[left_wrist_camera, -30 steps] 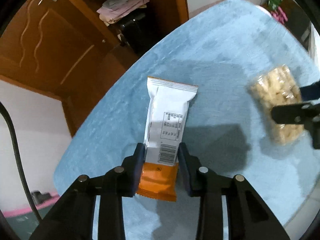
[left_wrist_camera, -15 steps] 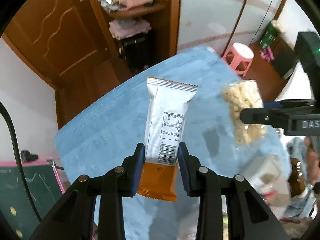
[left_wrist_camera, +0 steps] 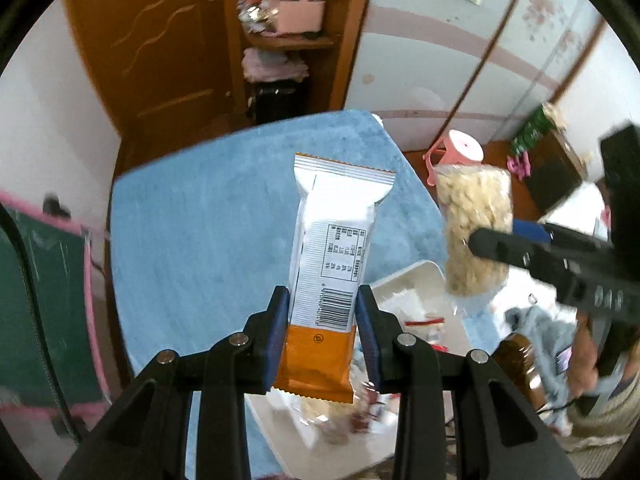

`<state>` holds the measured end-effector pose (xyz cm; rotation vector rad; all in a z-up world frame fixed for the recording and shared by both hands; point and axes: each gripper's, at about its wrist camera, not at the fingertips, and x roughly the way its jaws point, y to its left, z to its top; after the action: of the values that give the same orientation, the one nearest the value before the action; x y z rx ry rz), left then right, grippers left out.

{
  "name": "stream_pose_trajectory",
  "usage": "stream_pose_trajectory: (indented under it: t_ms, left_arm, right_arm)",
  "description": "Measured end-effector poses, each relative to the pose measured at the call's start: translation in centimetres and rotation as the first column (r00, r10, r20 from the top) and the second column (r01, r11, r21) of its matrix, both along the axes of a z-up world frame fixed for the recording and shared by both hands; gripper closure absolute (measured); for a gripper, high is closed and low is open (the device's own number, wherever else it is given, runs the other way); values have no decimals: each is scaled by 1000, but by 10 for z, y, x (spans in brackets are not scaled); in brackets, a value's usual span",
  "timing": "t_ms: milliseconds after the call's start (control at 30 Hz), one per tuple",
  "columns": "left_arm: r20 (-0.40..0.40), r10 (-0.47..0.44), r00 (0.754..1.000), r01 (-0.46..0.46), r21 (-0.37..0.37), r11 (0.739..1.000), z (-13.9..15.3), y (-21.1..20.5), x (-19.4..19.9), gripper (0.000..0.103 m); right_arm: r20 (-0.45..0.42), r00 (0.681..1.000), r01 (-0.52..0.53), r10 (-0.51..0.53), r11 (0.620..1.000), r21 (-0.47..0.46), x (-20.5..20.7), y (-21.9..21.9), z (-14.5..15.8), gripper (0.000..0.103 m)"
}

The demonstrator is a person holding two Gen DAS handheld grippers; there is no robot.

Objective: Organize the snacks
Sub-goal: 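Carry both held snacks over the white tray, then open both tools to drop the snacks into the tray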

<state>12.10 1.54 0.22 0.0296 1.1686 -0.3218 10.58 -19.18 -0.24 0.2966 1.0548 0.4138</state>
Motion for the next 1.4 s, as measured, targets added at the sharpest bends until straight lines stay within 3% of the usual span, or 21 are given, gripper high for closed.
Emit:
stream_pose_trajectory:
  t_ms: [200,367,567,700,733,767,800,1133,1400]
  left_arm:
    - [-57,65,996,-64,20,998,-39,-12,-29,71]
    - [-105,63,993,-57,56,997,-66,-27,-54,71]
    - [-129,65,989,-50,110,993,-93,-45,-66,70]
    - [-108,77,991,-61,145,988,-93,-50,-73,60]
    - [-100,81,992,-65,152,986,-91,-50,-74,53]
    - [-89,87,992,-72,160,984,-90,-51,-76,35]
    - [-73,101,992,-87,173,981,-87,-50,-78,30]
    - [-43,143,989,-136,135,981,-75,-43,-87,27]
    - [25,163,986,-165,135,977,-55,-47,-97,27]
  right_arm:
    - [-32,997,-65,63,996,-69,-42,5,-32,43]
    - [-91,991,-106,94,986,-129,-64,7,-62,43]
    - [-125,984,-153,129,967,-204,-73,13,-76,42]
    - [-138,981,-163,136,964,-209,-75,13,-78,42]
    - [-141,980,-167,138,962,-216,-75,14,-79,42]
    - [-143,980,-170,140,960,-221,-75,14,-79,42]
    - [-144,979,-172,141,959,-226,-76,14,-79,42]
    - [-98,987,-147,127,961,-236,-85,11,-65,42]
    - [-23,994,-113,111,962,-247,-95,6,-46,42]
